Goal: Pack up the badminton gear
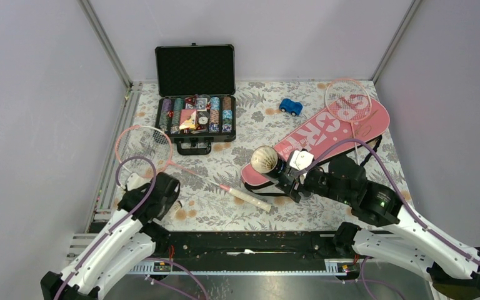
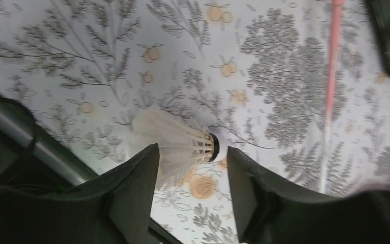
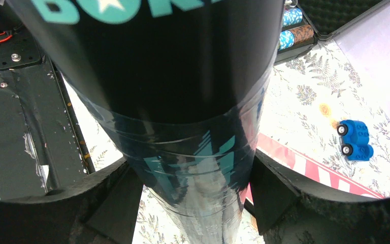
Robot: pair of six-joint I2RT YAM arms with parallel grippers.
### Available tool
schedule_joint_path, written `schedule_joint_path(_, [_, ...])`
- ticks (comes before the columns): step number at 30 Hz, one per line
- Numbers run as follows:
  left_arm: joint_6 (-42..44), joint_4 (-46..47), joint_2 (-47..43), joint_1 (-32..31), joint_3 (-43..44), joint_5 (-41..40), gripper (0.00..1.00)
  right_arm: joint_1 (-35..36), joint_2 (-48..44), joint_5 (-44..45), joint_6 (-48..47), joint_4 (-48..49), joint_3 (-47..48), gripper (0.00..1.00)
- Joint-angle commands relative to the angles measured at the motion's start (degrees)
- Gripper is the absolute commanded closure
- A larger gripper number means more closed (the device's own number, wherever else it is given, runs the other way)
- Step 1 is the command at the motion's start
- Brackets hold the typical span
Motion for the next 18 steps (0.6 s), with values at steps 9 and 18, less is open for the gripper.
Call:
schedule_joint_path(9, [2.6, 7.5, -8.8, 0.3, -1.7, 1.8, 0.85, 0.0, -1.9, 1.2, -0.1, 2.1, 2.7, 0.53])
schedule_joint_path(18, [16.0, 15.7, -10.1, 0.3, 2.8, 6.6, 1.0, 0.0, -2.0, 1.4, 0.1, 0.8, 3.1, 0.53])
